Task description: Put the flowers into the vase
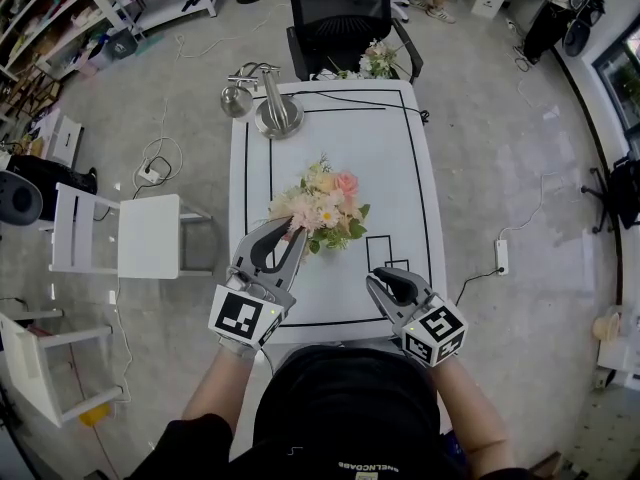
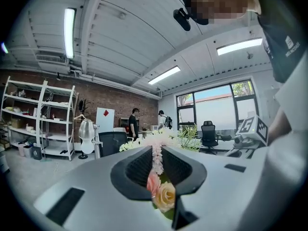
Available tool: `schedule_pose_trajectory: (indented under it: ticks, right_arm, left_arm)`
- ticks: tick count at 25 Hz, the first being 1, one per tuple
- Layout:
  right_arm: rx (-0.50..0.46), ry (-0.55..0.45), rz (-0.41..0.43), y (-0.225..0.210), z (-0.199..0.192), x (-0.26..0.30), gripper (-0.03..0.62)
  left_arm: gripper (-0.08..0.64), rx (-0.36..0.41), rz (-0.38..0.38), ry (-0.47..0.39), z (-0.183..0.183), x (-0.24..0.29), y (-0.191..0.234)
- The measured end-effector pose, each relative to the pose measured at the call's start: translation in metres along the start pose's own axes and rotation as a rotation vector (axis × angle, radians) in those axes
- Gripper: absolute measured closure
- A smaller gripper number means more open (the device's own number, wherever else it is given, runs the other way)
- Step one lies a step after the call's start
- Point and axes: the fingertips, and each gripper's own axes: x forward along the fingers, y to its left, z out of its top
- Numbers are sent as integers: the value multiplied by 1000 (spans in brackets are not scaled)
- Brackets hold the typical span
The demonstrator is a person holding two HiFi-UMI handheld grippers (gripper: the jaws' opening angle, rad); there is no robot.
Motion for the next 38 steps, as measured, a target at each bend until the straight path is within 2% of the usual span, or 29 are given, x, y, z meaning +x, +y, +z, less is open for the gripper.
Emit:
schedule_pose_trajectory:
  ticks: [16,23,32,38]
  right_arm:
    - [-2,1,6,4,-3,2,535]
    - [-5,4,10,7,-4,2,535]
    - [-4,8,13,9,-5,4,535]
    - [1,13,11,8,-8,5,535]
  left_arm:
    - [506,-94,-91,22,-16,-5,-23]
    - [494,-110,-141,23,-17,-11,-32]
    - [419,-100,-198,21,-17,-16,-45]
    - [359,-96,-195,26,-18,-17,-43]
